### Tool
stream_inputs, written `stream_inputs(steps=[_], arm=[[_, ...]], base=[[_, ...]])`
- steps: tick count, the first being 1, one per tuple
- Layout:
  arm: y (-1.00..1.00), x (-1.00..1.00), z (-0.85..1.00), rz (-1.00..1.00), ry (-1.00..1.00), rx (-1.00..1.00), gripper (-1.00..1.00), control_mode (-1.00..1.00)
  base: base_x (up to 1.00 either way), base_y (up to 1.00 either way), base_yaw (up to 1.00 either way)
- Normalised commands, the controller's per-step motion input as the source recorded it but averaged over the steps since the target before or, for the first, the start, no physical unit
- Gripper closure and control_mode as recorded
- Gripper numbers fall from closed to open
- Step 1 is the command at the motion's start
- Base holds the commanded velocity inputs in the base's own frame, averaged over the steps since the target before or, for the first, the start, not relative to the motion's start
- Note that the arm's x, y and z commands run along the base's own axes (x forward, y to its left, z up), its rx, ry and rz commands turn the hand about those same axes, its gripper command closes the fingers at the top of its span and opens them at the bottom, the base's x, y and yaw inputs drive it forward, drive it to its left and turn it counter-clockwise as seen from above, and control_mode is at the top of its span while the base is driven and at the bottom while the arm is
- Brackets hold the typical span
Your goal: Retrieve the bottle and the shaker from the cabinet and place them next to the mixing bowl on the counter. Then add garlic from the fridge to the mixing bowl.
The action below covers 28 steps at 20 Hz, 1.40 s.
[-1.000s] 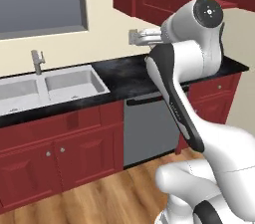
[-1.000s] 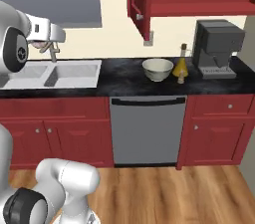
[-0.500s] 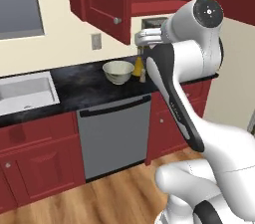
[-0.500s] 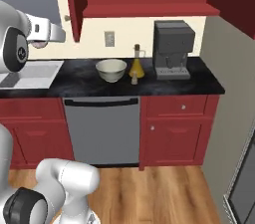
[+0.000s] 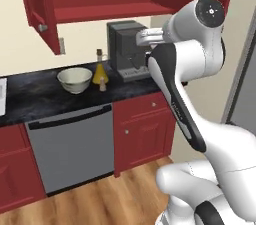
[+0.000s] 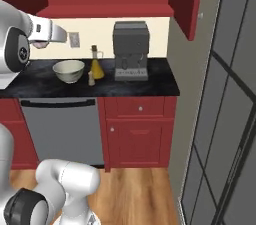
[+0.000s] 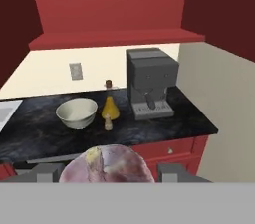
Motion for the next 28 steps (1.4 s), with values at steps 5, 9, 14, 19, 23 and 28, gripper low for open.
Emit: stream_inputs(steps=[5,9,14,19,23,28], arm=[[0.0,0.0,0.0,0.0,0.0,0.0,1.0,1.0],[0.0,0.0,0.0,0.0,0.0,0.0,1.0,1.0],[0.0,0.0,0.0,0.0,0.0,0.0,1.0,1.0],[0.0,0.0,0.0,0.0,0.0,0.0,1.0,1.0],[0.0,0.0,0.0,0.0,0.0,0.0,1.0,1.0],[0.0,0.0,0.0,0.0,0.0,0.0,1.0,1.0]], base=[[0.26,-0.09,0.06],[0.4,0.0,0.07],[0.77,0.0,0.13],[0.78,-0.01,0.15],[0.66,-0.24,0.2],[0.48,-0.34,0.21]])
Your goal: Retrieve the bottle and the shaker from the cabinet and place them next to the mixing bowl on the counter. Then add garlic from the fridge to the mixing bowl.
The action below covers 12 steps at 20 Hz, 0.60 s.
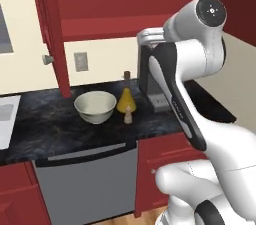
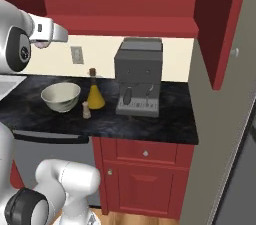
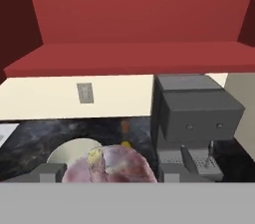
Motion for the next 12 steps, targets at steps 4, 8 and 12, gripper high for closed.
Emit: stream_inputs(steps=[4,8,12], arm=[[0.0,0.0,0.0,0.0,0.0,0.0,1.0,1.0],[0.0,0.0,0.0,0.0,0.0,0.0,1.0,1.0],[0.0,0.0,0.0,0.0,0.0,0.0,1.0,1.0]], base=[[0.43,-0.06,0.16],[0.63,-0.12,0.17],[0.62,-0.07,0.14]])
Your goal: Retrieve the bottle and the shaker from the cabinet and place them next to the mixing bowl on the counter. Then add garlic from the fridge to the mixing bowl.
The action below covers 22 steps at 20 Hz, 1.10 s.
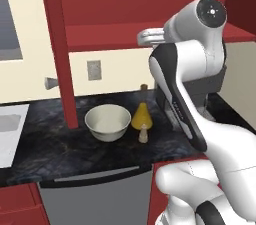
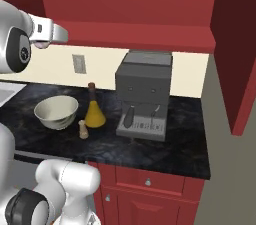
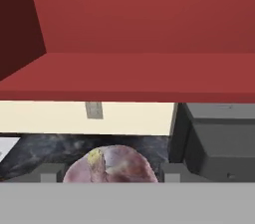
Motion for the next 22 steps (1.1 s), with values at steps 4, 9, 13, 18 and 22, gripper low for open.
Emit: stream_inputs(steps=[4,9,13,18,22], arm=[[0.0,0.0,0.0,0.0,0.0,0.0,1.0,1.0],[0.0,0.0,0.0,0.0,0.0,0.0,1.0,1.0],[0.24,-0.01,-0.46,0.04,0.1,0.0,1.0,-1.0],[0.27,-0.12,-0.57,0.01,0.16,0.0,1.0,-1.0],[0.24,-0.02,-0.78,0.01,0.24,0.0,1.0,-1.0]], base=[[0.08,0.21,0.01],[0.0,0.19,0.05],[0.0,0.0,0.0],[0.0,0.0,0.0],[0.0,0.0,0.0]])
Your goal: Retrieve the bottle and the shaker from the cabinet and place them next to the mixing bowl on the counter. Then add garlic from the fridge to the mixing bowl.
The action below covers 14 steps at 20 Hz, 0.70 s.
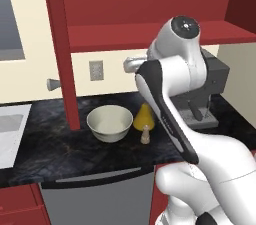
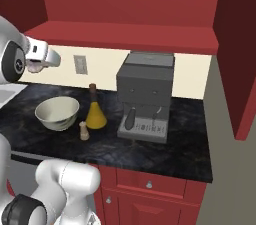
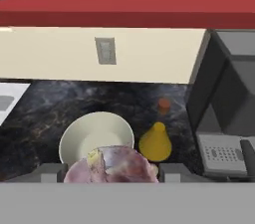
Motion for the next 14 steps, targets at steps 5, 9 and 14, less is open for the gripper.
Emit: stream_inputs(steps=[5,9,14], arm=[[0.31,0.0,-0.85,0.02,0.28,0.0,1.0,-1.0],[0.33,0.02,-0.81,0.01,0.26,-0.03,1.0,-1.0],[0.12,0.3,-0.67,0.0,0.16,-0.03,1.0,-1.0]], base=[[0.0,0.0,0.0],[0.0,0.0,0.0],[0.0,0.0,0.0]])
